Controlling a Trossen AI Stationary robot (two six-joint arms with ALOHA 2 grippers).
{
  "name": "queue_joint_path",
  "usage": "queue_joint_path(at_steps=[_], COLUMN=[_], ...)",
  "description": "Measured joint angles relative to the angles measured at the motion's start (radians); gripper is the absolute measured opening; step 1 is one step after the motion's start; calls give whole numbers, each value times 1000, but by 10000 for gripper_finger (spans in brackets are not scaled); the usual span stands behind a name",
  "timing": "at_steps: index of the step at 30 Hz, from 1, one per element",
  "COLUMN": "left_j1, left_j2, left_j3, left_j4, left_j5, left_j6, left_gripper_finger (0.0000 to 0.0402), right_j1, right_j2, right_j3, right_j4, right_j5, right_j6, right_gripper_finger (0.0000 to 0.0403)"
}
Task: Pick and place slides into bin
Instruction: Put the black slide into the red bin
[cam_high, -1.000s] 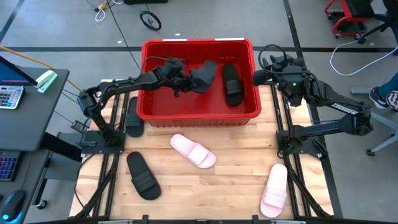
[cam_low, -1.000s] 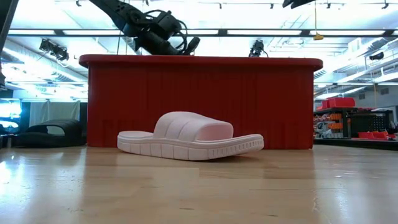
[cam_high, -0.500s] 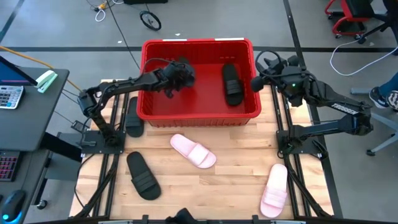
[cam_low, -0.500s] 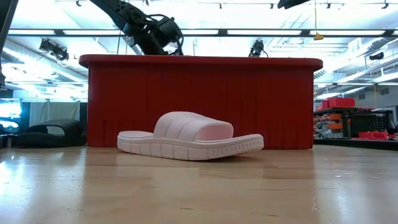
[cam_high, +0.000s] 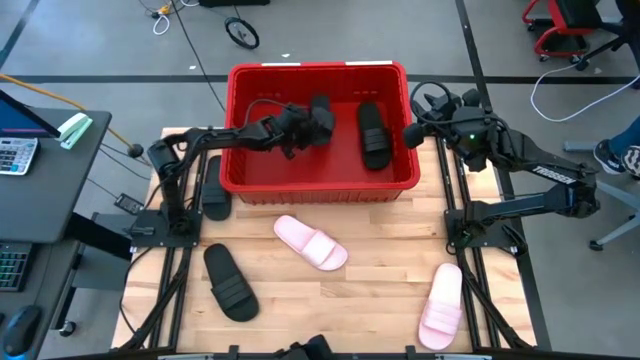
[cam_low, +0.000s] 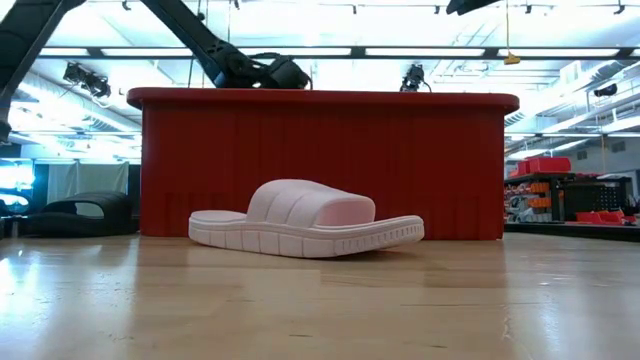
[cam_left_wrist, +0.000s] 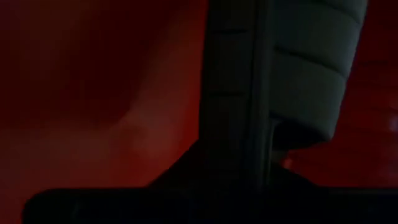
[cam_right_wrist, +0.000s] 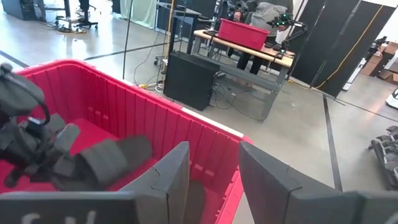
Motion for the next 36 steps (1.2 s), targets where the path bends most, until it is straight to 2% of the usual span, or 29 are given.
queue_joint_path(at_steps=[8,11,17,24,27,31,36], left_j1=[1,2,7,12,30,67,126], left_j2=[10,10,9,-2,-15,-44,-132], left_j3=[-2,-1,-2,-2,-2,-2,-2], left_j4=[-263,-270,-263,-367,-419,-420,-318], left_j5=[11,21,129,177,181,191,298], left_j6=[66,113,156,259,307,351,405], left_gripper_finger=[120,136,178,222,231,231,219], right_j1=[0,0,0,0,0,0,0], right_j2=[0,0,0,0,0,0,0], right_j3=[0,0,0,0,0,0,0], right_j4=[1,1,1,0,0,-4,-23], right_j5=[-36,-56,-73,-204,-251,-261,-261], right_j6=[1,1,0,0,0,0,-8], right_gripper_finger=[144,144,144,144,144,144,144])
